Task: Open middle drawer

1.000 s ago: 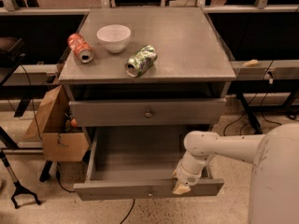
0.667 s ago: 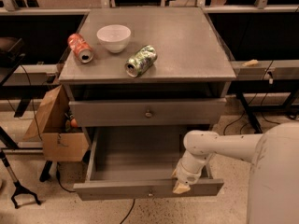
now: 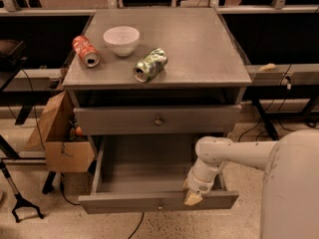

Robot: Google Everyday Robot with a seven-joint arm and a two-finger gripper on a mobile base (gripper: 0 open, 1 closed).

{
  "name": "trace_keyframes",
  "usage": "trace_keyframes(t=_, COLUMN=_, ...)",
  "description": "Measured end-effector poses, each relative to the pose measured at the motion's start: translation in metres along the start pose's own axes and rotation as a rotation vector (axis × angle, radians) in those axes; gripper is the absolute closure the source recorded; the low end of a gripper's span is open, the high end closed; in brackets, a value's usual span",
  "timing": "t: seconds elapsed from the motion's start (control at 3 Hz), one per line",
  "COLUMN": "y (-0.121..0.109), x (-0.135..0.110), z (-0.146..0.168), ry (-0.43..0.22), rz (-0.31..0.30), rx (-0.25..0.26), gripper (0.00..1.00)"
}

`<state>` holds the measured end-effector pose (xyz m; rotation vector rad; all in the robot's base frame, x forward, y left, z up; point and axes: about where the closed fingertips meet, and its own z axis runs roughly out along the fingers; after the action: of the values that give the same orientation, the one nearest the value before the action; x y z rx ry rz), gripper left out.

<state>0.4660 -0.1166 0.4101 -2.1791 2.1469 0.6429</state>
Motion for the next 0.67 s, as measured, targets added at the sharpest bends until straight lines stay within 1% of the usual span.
trace_keyframes(t=0.67, y=-0.0006, x=0.0001, z=0.0004, ry=-0.002, rz=0.0, rx=0.0, gripper=1.0)
